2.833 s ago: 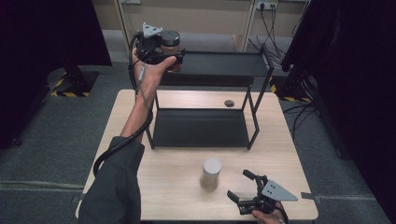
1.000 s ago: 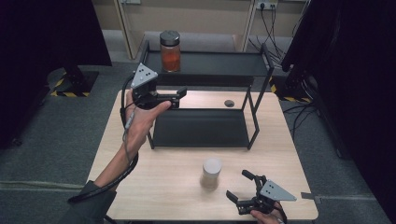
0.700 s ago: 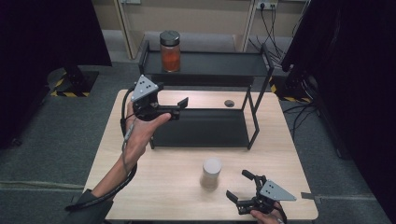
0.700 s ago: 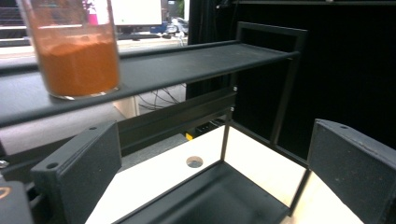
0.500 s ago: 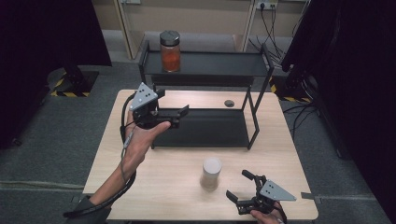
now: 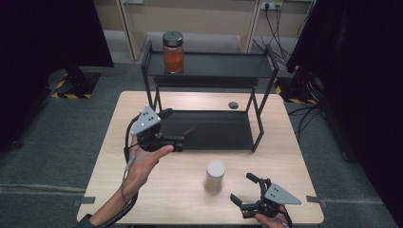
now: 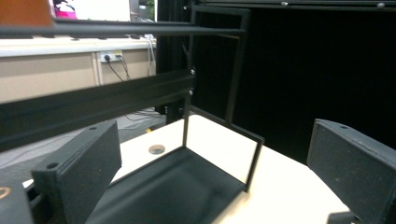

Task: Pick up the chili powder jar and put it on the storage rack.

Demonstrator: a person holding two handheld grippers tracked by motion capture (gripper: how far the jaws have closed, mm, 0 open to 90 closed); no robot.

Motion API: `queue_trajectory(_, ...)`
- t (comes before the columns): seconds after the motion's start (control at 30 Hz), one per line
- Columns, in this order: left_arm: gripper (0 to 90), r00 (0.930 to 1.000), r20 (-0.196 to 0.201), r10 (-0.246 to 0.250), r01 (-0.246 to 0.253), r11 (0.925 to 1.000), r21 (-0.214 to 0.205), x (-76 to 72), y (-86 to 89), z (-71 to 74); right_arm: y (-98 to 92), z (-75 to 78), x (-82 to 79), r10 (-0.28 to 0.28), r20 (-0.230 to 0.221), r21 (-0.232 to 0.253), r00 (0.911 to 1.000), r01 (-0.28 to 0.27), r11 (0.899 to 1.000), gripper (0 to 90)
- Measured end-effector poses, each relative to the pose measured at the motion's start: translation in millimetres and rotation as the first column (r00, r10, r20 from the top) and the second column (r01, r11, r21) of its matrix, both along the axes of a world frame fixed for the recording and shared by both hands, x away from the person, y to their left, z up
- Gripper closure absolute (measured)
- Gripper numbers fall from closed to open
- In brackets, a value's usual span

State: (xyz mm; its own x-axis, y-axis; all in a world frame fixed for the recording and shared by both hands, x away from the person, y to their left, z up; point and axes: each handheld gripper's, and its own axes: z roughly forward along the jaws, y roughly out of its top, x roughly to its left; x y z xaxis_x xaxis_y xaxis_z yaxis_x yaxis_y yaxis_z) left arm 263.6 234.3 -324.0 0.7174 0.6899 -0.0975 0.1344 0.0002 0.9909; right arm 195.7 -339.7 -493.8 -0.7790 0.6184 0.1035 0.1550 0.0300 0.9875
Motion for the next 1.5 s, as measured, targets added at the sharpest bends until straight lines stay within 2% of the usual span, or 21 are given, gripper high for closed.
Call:
queue_trajectory(0.33, 2.2, 0.9992, 0.004, -0.039, 0.039, 0.9992, -0.008, -13.0, 5.7, -26.6, -0.3, 0.0, -0.2, -0.001, 0.004, 0.001, 1.0, 0.001, 1.0, 1.9)
queue_trajectory(0.4, 2.2, 0.9986, -0.003, -0.053, 0.053, 0.9986, -0.008, -18.0, 8.1, -35.8, -0.2, 0.0, -0.3, -0.001, 0.004, 0.001, 1.0, 0.001, 1.0, 1.8)
queue_trajectory(0.7, 1.7, 0.9961, -0.02, -0.086, 0.086, 0.9963, 0.002, -26.0, 9.0, -56.0, 0.0, 0.6, -1.1, -0.004, 0.004, 0.002, 1.0, 0.004, 1.0, 1.8)
queue_trajectory(1.0, 1.5, 0.9949, -0.017, -0.1, 0.1, 0.995, 0.003, -38.2, 9.9, -80.0, 0.4, 0.3, -1.1, -0.003, 0.003, 0.001, 1.0, 0.003, 1.0, 1.9)
queue_trajectory(1.23, 1.4, 0.995, 0.001, -0.1, 0.1, 0.995, 0.006, -50.0, 14.4, -101.0, 0.8, 0.1, -1.2, -0.002, 0.006, -0.001, 1.0, 0.002, 1.0, 1.8)
queue_trajectory(1.5, 1.2, 0.9946, 0.009, -0.103, 0.103, 0.9945, 0.017, -60.8, 17.8, -117.4, 1.1, 0.1, -1.0, 0.001, 0.003, -0.002, 1.0, -0.001, 1.0, 1.9)
